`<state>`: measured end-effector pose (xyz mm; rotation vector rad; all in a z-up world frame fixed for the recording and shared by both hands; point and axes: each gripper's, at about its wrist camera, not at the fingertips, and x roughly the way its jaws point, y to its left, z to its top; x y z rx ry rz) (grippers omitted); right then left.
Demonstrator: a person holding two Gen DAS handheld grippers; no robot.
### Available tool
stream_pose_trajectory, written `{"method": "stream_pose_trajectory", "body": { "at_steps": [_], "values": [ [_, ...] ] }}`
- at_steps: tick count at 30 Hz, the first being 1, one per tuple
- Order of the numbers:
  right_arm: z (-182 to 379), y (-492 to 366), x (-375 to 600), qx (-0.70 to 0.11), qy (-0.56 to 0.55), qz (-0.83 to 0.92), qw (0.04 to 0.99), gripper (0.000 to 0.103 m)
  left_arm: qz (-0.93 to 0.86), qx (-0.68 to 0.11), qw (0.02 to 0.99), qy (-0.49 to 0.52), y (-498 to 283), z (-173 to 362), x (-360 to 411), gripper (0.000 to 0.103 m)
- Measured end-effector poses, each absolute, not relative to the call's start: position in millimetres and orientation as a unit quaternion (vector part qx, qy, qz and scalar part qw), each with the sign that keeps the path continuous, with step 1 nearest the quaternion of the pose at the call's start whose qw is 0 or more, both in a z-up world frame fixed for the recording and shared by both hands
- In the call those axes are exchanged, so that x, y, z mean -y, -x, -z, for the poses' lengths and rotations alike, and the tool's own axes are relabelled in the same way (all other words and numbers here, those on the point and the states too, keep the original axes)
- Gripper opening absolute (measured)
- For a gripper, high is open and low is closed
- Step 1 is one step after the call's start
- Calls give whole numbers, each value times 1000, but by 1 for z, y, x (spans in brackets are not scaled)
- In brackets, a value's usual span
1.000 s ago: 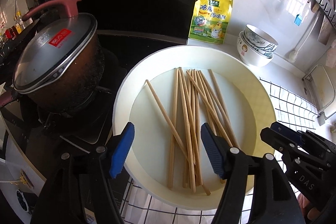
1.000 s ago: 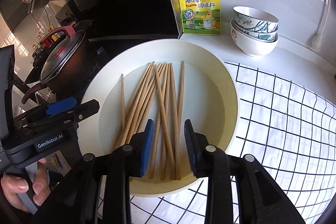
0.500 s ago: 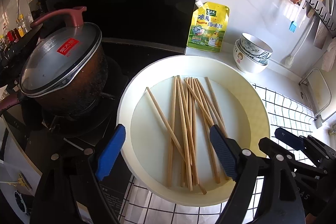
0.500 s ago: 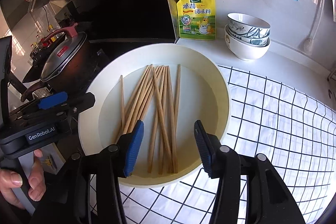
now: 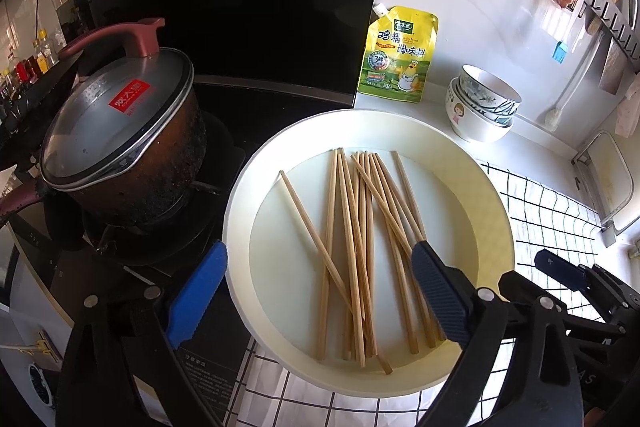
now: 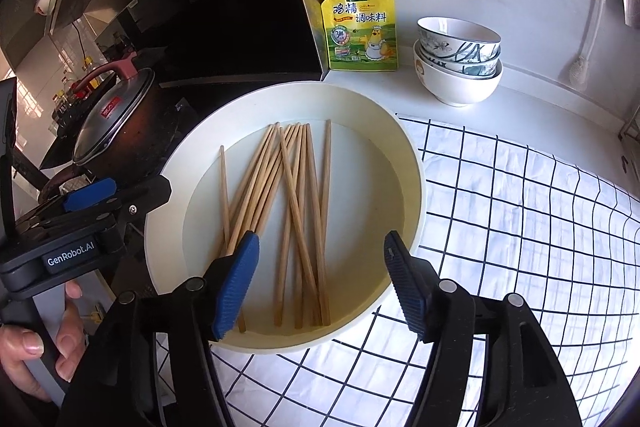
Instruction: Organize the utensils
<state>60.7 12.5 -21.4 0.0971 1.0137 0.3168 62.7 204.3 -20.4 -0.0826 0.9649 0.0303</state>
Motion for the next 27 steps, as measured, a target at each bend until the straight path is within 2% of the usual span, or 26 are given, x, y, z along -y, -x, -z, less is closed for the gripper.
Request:
{"method": "stream_pose_trajectory", "body": {
  "at_steps": [27],
  "values": [
    [22,-58,-18,-484,-37,-149,861,63,-19,-458,888,35,-63,16,-208,94]
  ]
}}
